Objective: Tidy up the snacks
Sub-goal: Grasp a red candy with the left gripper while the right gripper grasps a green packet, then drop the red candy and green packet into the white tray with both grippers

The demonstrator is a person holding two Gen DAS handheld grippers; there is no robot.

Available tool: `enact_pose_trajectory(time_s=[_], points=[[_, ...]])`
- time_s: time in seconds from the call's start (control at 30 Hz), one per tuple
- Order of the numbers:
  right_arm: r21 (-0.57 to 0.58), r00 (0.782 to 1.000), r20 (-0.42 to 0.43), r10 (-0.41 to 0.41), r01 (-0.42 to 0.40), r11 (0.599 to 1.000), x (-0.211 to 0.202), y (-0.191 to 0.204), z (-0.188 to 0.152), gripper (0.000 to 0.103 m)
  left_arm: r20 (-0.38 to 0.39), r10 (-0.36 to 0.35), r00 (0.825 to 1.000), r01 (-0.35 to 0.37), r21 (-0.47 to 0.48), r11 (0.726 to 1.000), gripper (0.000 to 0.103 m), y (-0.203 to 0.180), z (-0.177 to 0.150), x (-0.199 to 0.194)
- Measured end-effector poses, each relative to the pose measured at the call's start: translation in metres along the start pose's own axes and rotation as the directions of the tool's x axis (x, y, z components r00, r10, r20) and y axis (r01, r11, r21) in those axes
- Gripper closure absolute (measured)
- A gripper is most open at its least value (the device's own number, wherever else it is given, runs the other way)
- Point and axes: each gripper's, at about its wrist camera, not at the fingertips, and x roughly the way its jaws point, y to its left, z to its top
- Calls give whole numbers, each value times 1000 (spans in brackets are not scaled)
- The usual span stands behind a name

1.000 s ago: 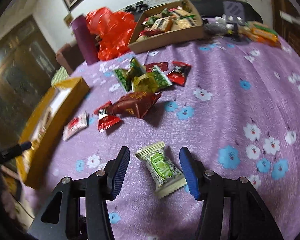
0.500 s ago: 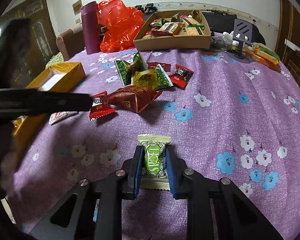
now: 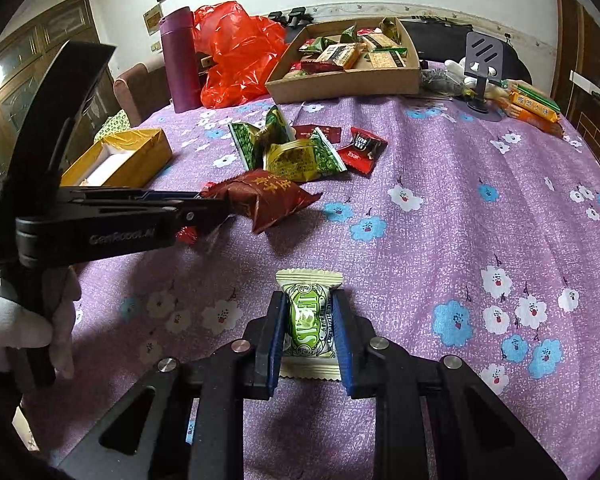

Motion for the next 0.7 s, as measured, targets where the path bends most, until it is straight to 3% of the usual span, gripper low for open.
enact_pose_trajectory(time_s=[0.1, 0.27, 0.53, 0.7], points=[[-4, 1000, 0, -4, 4, 1000, 0, 1, 0, 79, 17, 49, 999, -50, 69, 996, 79, -10, -4, 0], [14, 1000, 9, 6, -6, 1000, -2, -2, -1, 82, 36, -6, 999, 5, 30, 1000, 82, -1, -13, -15], [41, 997, 66, 41, -44, 998, -12, -2, -1, 82, 168, -99, 981, 126, -155, 980, 82, 47, -37, -83], [55, 995, 85, 60, -64, 996, -15, -1, -1, 82, 266, -54, 962, 129, -274, 953, 82, 99, -63, -134]])
